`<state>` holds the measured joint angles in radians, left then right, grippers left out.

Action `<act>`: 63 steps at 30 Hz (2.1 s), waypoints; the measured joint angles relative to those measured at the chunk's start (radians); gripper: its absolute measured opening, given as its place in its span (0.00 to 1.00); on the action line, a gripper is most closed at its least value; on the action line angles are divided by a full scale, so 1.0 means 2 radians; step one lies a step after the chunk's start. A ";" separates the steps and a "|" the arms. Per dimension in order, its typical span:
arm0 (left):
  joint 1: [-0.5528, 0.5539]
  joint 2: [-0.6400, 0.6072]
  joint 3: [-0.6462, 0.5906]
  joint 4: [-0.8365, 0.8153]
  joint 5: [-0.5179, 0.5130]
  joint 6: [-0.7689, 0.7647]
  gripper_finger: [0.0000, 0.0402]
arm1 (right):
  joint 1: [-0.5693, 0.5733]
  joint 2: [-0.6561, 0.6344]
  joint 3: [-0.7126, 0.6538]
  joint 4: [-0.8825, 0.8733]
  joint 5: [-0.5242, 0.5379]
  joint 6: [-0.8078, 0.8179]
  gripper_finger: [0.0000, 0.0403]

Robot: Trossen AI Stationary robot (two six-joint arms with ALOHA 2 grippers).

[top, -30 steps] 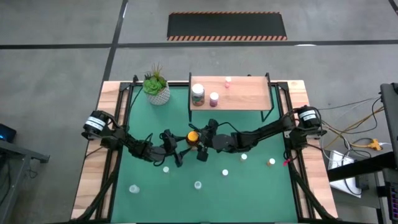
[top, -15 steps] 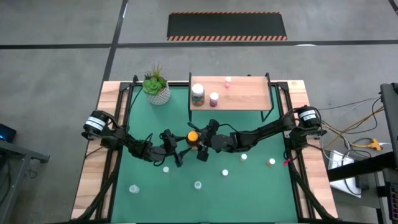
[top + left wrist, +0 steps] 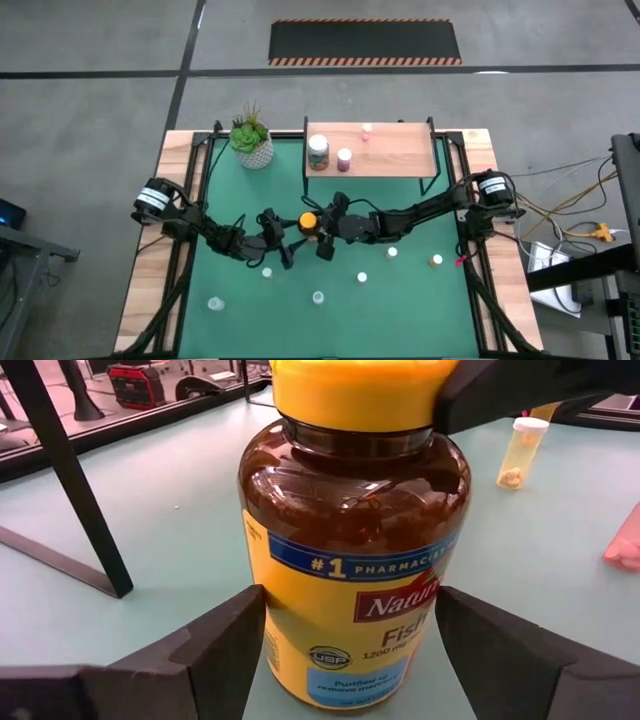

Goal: Pick and place medicine bottles onto shelf by color
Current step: Put the large yellow medicine bottle on the shelf

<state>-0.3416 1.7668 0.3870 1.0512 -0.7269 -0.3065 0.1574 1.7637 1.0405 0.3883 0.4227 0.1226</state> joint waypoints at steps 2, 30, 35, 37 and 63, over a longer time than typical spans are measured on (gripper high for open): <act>0.000 0.000 0.000 0.000 0.001 0.000 0.68 | 0.000 0.002 0.000 0.001 0.000 -0.001 0.54; -0.001 -0.043 -0.008 0.000 0.063 0.041 0.84 | 0.003 -0.094 0.004 -0.140 -0.066 0.004 0.52; -0.001 -0.109 -0.017 0.001 0.080 0.121 0.85 | 0.004 -0.180 0.050 -0.296 -0.096 0.018 0.52; -0.001 -0.138 -0.018 0.002 0.081 0.153 0.85 | 0.004 -0.213 0.079 -0.359 -0.093 0.018 0.52; -0.001 -0.276 -0.028 -0.008 0.083 0.266 0.85 | -0.207 -0.504 0.031 -0.557 -0.014 0.023 0.52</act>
<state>-0.3439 1.2148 0.3317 1.0357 -0.5602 0.2256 -0.2572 0.7559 1.1033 -0.7255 0.3943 0.1681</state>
